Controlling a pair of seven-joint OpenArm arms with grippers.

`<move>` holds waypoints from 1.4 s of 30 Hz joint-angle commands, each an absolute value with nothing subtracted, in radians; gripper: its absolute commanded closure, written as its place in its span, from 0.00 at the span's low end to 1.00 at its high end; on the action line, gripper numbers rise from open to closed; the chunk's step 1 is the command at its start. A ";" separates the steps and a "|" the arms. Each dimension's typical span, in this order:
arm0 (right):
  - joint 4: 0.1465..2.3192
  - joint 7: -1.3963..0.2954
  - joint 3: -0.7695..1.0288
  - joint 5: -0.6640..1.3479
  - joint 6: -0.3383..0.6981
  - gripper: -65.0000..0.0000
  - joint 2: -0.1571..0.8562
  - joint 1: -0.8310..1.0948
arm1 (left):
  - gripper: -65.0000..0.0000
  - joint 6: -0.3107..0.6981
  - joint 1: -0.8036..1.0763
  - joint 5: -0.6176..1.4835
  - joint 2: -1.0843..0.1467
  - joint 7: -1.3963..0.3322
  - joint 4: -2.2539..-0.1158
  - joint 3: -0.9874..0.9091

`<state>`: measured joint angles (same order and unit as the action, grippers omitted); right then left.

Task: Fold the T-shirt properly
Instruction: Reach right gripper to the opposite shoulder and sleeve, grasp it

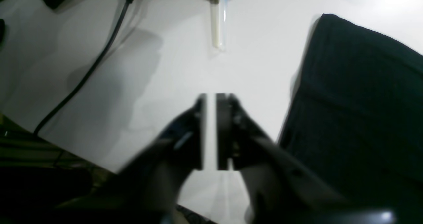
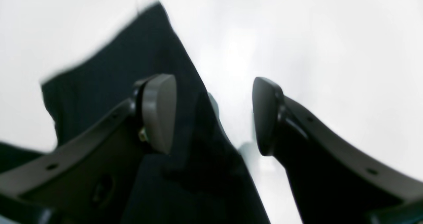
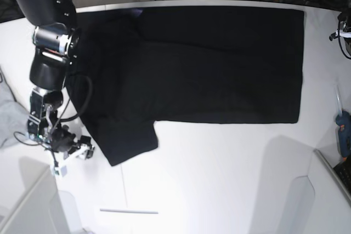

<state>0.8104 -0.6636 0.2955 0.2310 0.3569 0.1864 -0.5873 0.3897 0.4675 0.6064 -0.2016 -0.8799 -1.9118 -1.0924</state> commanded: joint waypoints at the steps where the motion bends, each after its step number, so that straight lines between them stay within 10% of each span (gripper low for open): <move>1: 0.791 -0.630 0.285 0.240 0.360 0.46 0.209 -0.638 | 0.82 0.383 0.476 0.618 -0.217 -0.857 -1.928 -1.101; 8: 0.590 -0.513 0.185 0.242 0.386 0.45 0.216 -0.711 | 0.63 0.383 0.473 0.618 -0.217 -0.857 -1.923 -1.101; 42: 0.475 -0.381 0.035 0.242 0.323 0.46 0.206 -0.734 | 0.62 0.384 0.414 0.618 -0.222 -0.857 -1.922 -1.093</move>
